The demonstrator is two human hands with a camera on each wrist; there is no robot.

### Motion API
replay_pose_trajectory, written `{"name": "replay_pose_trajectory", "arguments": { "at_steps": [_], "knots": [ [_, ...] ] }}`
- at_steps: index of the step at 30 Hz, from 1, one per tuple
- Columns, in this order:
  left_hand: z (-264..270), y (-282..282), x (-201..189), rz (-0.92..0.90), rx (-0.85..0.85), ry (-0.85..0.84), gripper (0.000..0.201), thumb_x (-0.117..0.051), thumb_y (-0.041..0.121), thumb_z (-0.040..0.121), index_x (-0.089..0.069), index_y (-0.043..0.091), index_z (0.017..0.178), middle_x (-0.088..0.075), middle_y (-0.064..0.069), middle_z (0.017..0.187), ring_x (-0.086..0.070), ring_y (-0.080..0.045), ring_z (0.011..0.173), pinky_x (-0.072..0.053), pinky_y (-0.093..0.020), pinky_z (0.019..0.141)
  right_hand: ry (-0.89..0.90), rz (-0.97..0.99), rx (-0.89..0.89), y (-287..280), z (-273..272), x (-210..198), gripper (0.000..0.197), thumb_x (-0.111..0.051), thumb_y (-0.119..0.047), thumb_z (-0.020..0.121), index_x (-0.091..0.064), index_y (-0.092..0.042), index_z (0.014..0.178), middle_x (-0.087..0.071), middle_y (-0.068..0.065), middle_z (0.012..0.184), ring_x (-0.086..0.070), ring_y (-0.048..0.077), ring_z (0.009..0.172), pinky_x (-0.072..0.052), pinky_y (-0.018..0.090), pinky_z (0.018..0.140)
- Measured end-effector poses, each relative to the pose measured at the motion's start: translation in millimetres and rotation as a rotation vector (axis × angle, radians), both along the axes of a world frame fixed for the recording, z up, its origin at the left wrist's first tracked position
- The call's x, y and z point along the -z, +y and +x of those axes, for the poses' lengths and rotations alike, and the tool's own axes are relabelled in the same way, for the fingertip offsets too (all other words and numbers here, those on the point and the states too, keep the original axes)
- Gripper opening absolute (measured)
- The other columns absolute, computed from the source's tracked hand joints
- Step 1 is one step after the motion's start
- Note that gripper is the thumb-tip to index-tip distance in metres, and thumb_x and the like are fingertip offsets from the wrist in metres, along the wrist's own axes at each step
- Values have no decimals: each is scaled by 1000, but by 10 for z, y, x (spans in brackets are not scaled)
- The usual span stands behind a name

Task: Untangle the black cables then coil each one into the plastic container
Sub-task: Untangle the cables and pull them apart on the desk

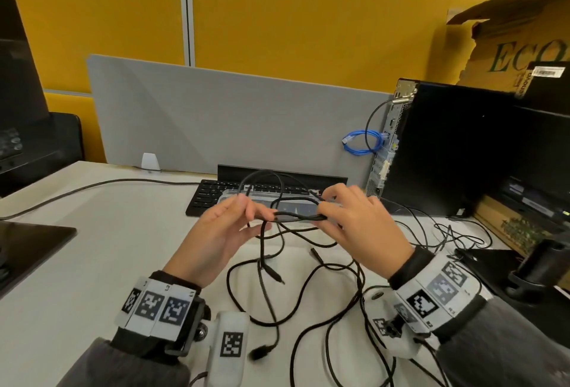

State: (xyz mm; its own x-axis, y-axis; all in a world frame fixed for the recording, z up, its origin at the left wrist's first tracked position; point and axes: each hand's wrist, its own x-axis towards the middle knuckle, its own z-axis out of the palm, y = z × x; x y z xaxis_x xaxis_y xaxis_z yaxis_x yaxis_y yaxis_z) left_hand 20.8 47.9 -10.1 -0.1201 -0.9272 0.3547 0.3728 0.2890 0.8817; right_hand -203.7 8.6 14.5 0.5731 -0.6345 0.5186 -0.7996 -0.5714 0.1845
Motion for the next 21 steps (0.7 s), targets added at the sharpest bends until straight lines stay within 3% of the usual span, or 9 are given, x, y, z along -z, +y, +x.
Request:
{"name": "replay_pose_trajectory", "arguments": {
  "at_steps": [3, 5, 8, 11, 14, 16, 17, 19, 21],
  "knots": [
    [11, -6, -45, 17, -69, 114, 36, -40, 28, 91, -51, 16, 59, -62, -7, 69, -64, -26, 97, -52, -39, 91, -1, -37, 53, -52, -152, -67, 37, -31, -40, 88, -63, -22, 86, -56, -2, 101, -51, 16, 79, -32, 29, 62],
    [68, -12, -74, 41, -109, 249, 34, -38, 29, 91, -44, 14, 61, -52, -4, 57, -62, -20, 72, -53, -41, 87, 9, 4, 126, -97, -251, -104, 48, -21, -44, 87, -63, -23, 95, -50, -6, 97, -41, 11, 78, -29, 29, 64],
    [262, -38, -86, 140, -180, 387, 39, -34, 31, 97, -42, 17, 62, -30, 6, 47, -35, -9, 43, -56, -25, 61, -3, 226, 297, -211, -476, -151, 31, -32, -37, 95, -59, -25, 105, -43, -6, 89, -41, 12, 77, -29, 25, 60],
    [379, -70, -66, 238, -243, 360, 35, -41, 35, 94, -45, 17, 64, -23, 9, 44, -21, -5, 35, -23, -16, 35, -137, 387, 341, -312, -670, -150, 15, -42, -33, 95, -57, -31, 94, -51, -3, 88, -49, 12, 73, -31, 20, 55],
    [566, -145, 9, 267, -85, 346, 30, -43, 34, 93, -58, 13, 77, -25, 7, 45, -18, -6, 36, -13, -20, 37, -127, 429, 411, -400, -785, -74, 12, -43, -34, 95, -54, -33, 91, -52, -2, 88, -52, 14, 76, -35, 22, 59],
    [733, -195, 79, 188, 320, 435, 47, -25, 35, 101, -56, 7, 122, -34, 2, 60, -27, -10, 50, -25, -23, 46, -130, 382, 450, -430, -856, -13, 11, -42, -32, 95, -53, -32, 93, -51, -1, 89, -51, 15, 78, -38, 25, 64],
    [875, -196, 117, 120, 259, 416, 54, -14, 38, 103, -38, 7, 140, -35, 0, 69, -30, -10, 58, -29, -25, 54, -134, 367, 464, -432, -901, 15, 13, -41, -31, 96, -53, -30, 95, -51, -1, 89, -52, 16, 78, -40, 26, 66],
    [1013, -111, 98, 92, 177, 339, 52, -6, 37, 103, -17, 9, 146, -35, 0, 74, -32, -12, 63, -28, -24, 61, -130, 354, 489, -424, -1004, 66, 14, -39, -28, 96, -53, -27, 99, -52, 0, 89, -53, 17, 78, -45, 30, 69],
    [991, -120, -27, 261, 281, 263, 45, -21, 29, 102, -46, 5, 131, -35, 0, 61, -30, -13, 51, -27, -22, 51, -120, 342, 509, -399, -1106, 89, 13, -37, -28, 97, -49, -27, 99, -55, 1, 90, -55, 19, 79, -49, 33, 71]
  ]
}}
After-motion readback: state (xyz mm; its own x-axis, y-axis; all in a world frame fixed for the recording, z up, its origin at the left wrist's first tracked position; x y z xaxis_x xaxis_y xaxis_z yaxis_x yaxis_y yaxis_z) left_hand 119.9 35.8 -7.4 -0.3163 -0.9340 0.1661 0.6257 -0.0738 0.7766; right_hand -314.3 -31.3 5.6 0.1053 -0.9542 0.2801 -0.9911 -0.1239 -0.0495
